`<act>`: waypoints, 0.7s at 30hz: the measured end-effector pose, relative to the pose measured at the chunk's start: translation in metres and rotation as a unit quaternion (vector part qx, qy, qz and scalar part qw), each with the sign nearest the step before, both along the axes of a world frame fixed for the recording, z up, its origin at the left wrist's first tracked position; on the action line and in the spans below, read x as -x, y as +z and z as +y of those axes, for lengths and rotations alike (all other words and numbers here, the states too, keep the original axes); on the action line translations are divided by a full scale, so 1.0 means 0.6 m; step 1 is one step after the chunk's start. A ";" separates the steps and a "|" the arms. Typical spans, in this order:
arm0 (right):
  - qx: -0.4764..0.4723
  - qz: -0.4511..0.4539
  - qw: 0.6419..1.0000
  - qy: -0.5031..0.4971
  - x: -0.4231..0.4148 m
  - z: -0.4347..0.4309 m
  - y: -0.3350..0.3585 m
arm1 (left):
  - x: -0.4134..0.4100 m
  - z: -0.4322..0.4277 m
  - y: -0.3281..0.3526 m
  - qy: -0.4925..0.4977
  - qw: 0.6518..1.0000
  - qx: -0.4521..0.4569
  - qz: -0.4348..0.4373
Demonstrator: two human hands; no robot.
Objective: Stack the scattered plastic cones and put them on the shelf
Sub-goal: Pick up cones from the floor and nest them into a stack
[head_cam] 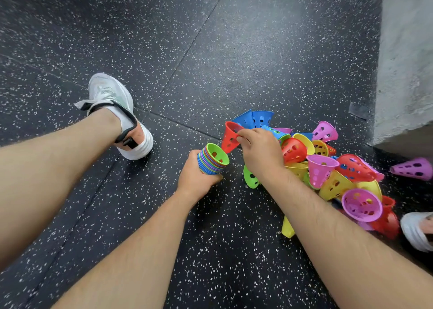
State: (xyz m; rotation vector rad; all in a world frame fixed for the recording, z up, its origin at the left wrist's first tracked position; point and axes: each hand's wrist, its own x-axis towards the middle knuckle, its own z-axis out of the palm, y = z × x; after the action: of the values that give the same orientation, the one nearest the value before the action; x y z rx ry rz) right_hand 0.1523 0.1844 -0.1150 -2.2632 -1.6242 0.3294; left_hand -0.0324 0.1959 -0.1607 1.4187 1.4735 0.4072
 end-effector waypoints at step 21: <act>0.022 0.143 0.989 0.043 -0.027 -0.008 0.040 | -0.082 0.050 0.007 0.004 0.993 -0.045 -0.108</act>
State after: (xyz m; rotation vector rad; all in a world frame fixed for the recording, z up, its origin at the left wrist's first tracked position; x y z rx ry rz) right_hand 0.1683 0.1794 -0.0913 -2.0663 -1.5787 0.6850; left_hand 0.0168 0.2259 -0.1567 1.3922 1.2984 0.6185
